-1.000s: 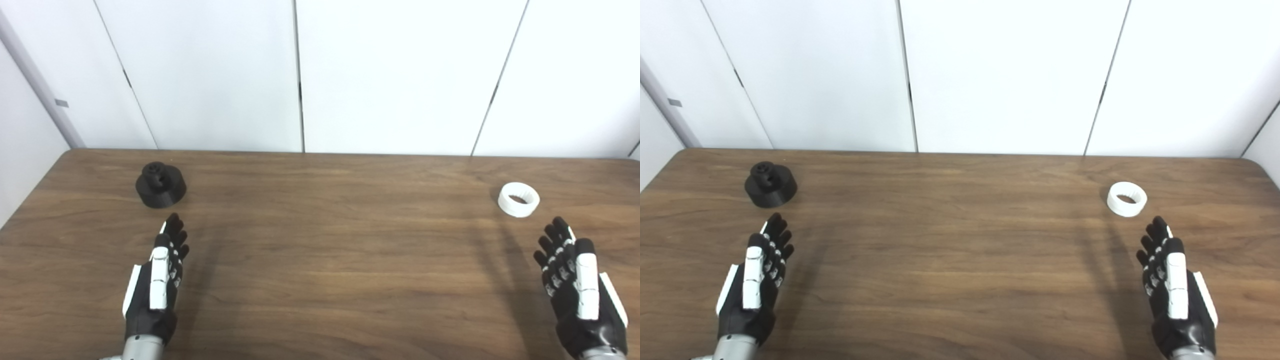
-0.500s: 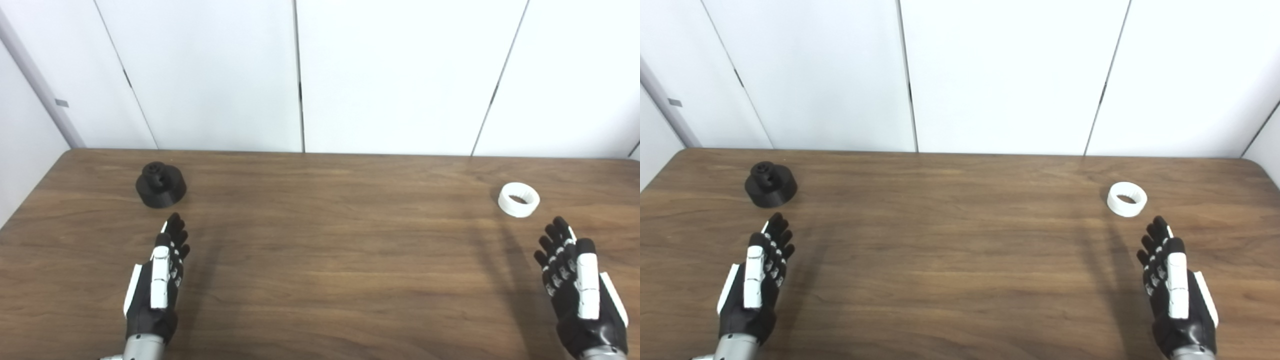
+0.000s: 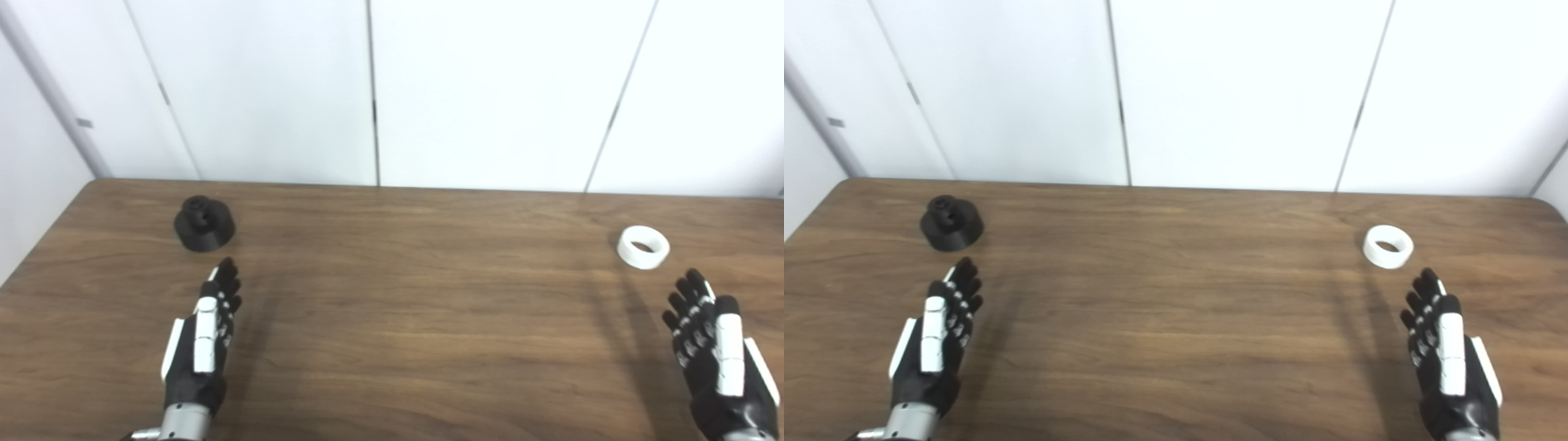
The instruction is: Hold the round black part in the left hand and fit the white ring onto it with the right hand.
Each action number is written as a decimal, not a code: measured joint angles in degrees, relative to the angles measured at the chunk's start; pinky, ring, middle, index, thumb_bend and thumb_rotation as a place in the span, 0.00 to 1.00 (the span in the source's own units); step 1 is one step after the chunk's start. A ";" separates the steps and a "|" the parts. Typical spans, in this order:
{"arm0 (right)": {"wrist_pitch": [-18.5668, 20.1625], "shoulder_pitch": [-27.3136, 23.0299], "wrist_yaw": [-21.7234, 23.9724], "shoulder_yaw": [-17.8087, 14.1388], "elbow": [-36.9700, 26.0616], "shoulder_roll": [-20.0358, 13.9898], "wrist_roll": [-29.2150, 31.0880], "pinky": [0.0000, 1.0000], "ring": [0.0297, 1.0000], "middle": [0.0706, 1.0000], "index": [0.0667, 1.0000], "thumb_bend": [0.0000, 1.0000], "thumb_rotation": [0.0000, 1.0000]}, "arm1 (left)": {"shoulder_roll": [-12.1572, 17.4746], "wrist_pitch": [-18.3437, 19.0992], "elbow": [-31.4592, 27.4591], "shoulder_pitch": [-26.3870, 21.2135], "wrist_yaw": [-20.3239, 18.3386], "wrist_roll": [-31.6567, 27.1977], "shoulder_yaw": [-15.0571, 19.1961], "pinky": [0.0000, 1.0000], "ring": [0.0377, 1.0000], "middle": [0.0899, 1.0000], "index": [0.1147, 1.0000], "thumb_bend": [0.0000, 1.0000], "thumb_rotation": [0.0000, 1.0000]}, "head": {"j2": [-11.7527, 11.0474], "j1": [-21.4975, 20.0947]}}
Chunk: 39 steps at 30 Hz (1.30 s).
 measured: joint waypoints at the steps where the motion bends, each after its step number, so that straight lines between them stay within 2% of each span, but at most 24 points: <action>1: 0.00 0.00 0.11 -0.18 0.10 -0.14 0.12 1.00 1.00 1.00 1.00 0.56 1.00 | -0.08 -0.14 0.05 0.01 0.17 0.26 -0.22 1.00 0.98 0.97 0.95 0.60 1.00 | -0.53 0.98; 3: 0.00 0.00 0.23 -0.55 0.10 -0.32 0.38 1.00 1.00 1.00 1.00 0.55 1.00 | -0.29 -0.57 0.14 0.01 0.32 0.70 -0.67 1.00 0.98 0.98 0.95 0.60 1.00 | -0.71 1.34; 5: 0.03 0.00 0.24 -0.57 0.10 -0.48 0.31 1.00 1.00 1.00 1.00 0.57 1.00 | -0.55 -1.28 0.36 0.01 0.78 1.22 -1.35 1.00 0.98 0.98 0.96 0.59 1.00 | -2.55 4.49; 7: 0.18 0.01 0.24 -0.50 0.08 -0.63 -0.09 1.00 1.00 1.00 1.00 0.62 1.00 | -0.75 -2.40 0.53 -0.02 1.13 2.33 -2.00 1.00 0.98 0.98 0.96 0.59 1.00 | -3.96 5.64; 8: 0.21 0.01 0.25 -0.43 0.08 -0.71 -0.30 1.00 1.00 1.00 1.00 0.63 1.00 | -0.82 -2.56 0.60 -0.04 1.30 2.54 -2.19 1.00 0.98 0.98 0.96 0.60 1.00 | -3.96 5.65; 10: 0.23 0.04 0.26 -0.34 0.05 -0.75 -0.74 1.00 1.00 1.00 1.00 0.58 1.00 | -0.94 -2.59 1.01 -0.06 1.83 3.11 -2.56 1.00 0.98 0.98 0.96 0.59 1.00 | -5.45 6.35; 11: 0.23 0.07 0.26 -0.29 0.05 -0.75 -1.14 1.00 1.00 1.00 1.00 0.55 1.00 | -1.00 -2.59 1.33 -0.06 2.03 3.50 -2.81 1.00 0.98 0.98 0.96 0.59 1.00 | -5.46 6.35; 21: -0.02 0.26 0.49 -0.21 0.58 -0.82 -2.08 1.00 1.00 1.00 0.98 0.50 1.00 | -1.39 -3.53 3.29 -0.17 3.56 5.21 -4.19 1.00 0.99 0.98 0.97 0.59 1.00 | -9.67 6.70; 24: -0.03 0.26 0.51 -0.21 0.73 -0.81 -2.33 1.00 1.00 0.99 0.97 0.49 1.00 | -1.43 -4.47 4.37 -0.19 3.82 5.52 -4.47 1.00 0.98 0.98 0.96 0.60 1.00 | -9.85 6.61; 30: -1.01 0.22 0.84 -0.21 2.88 -0.79 -2.54 1.00 1.00 0.97 0.96 0.48 1.00 | -1.46 -5.93 5.53 -0.28 4.12 6.88 -4.91 1.00 0.98 0.98 0.97 0.57 1.00 | -11.78 7.32; 35: -1.72 0.20 0.89 -0.23 3.22 -0.79 -2.60 0.95 0.98 0.95 0.95 0.49 1.00 | -1.48 -8.31 7.07 -0.38 4.12 7.10 -5.21 1.00 0.98 0.98 0.97 0.56 1.00 | -12.14 7.49; 39: -2.14 0.14 1.48 -0.23 4.25 -0.83 -2.59 0.86 0.95 0.94 0.93 0.47 1.00 | -1.55 -8.95 7.47 -0.40 4.22 7.29 -5.28 1.00 0.97 0.97 0.97 0.56 1.00 | -11.96 7.49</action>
